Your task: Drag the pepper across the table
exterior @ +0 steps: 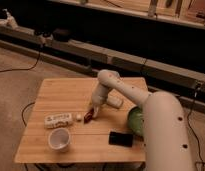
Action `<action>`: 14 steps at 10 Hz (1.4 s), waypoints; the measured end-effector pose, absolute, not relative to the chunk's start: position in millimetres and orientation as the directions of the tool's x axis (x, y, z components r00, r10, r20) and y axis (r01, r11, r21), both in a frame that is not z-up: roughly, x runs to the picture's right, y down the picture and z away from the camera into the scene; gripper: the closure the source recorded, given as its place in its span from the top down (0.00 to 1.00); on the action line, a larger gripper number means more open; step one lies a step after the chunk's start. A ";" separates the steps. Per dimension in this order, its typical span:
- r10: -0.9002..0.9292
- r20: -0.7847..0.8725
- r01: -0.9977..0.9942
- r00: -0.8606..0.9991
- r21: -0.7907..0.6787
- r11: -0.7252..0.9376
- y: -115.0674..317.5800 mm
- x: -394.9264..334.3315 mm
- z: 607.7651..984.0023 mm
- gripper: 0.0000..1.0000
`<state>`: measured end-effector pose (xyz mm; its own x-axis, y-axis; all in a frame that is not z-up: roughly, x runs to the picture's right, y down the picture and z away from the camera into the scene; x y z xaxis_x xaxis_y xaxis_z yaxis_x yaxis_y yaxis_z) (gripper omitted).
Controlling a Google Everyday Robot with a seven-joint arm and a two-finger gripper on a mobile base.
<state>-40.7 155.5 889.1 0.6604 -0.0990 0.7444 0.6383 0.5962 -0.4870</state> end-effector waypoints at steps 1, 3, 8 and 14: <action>-0.111 0.746 0.651 0.656 -0.486 0.582 163.7 -39.7 883.5 0.14; -0.125 0.762 0.675 0.635 -0.470 0.568 173.2 -48.9 874.0 0.14; -0.158 0.792 0.731 0.589 -0.439 0.523 199.5 -69.6 844.2 0.14; -0.124 0.773 0.714 0.622 -0.494 0.495 228.8 -71.4 816.2 0.14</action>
<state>-71.4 228.8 816.2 0.6216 -0.1244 0.7734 0.7142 0.4954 -0.4944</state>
